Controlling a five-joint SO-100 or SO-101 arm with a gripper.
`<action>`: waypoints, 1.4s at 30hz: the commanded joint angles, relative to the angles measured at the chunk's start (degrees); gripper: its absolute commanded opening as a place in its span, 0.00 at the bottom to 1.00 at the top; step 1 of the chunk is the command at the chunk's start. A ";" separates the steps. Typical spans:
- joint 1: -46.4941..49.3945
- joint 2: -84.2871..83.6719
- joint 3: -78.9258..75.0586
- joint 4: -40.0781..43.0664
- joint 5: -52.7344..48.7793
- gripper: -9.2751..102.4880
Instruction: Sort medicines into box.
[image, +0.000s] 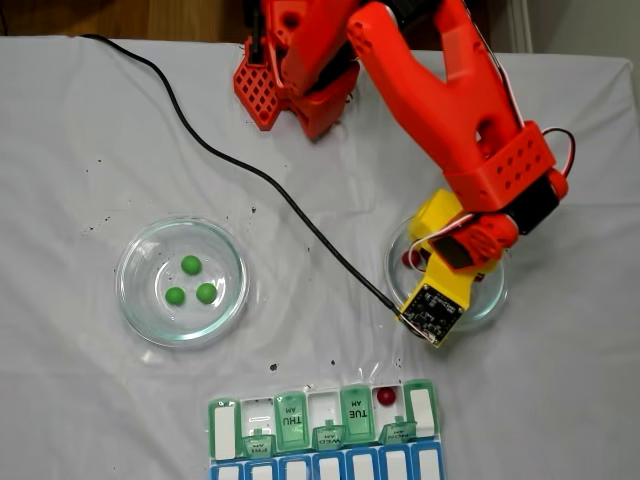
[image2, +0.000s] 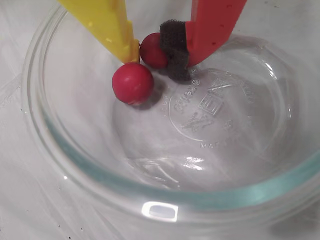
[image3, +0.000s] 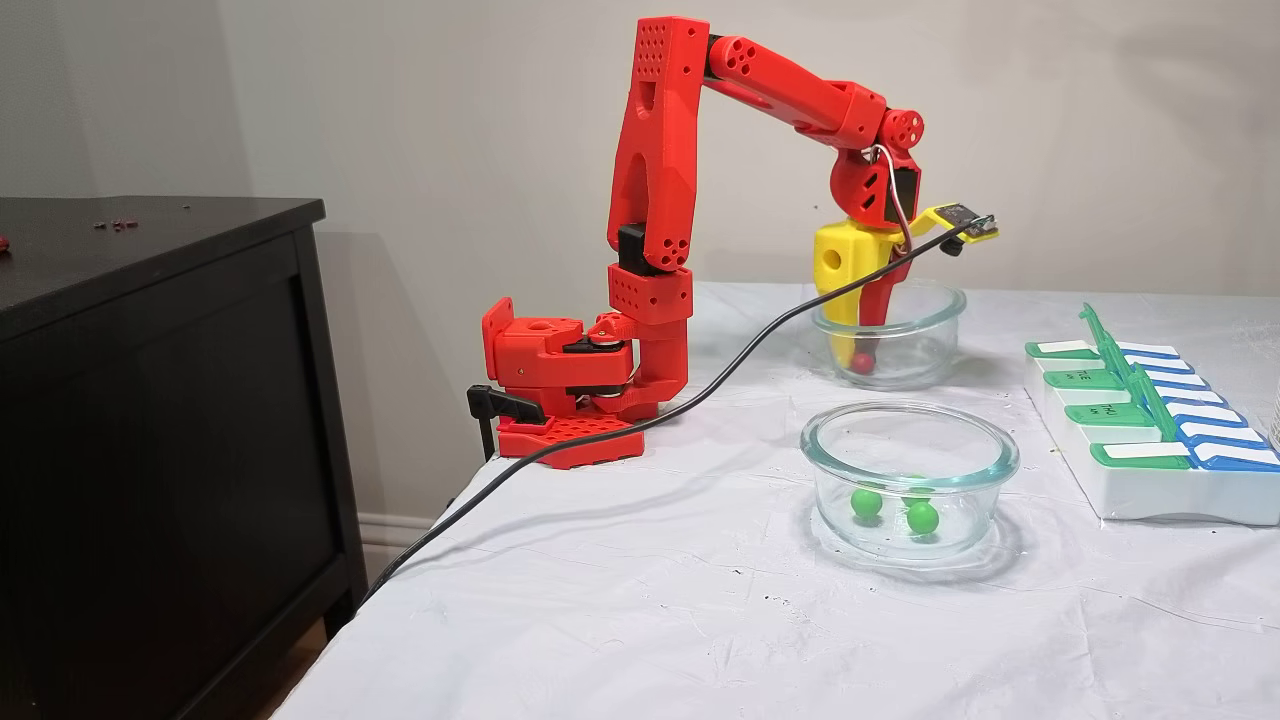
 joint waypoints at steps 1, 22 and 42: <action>0.09 -0.26 -2.02 1.58 0.44 0.08; 19.86 14.24 -23.29 4.57 11.43 0.08; 37.09 1.14 -28.13 -14.68 10.28 0.08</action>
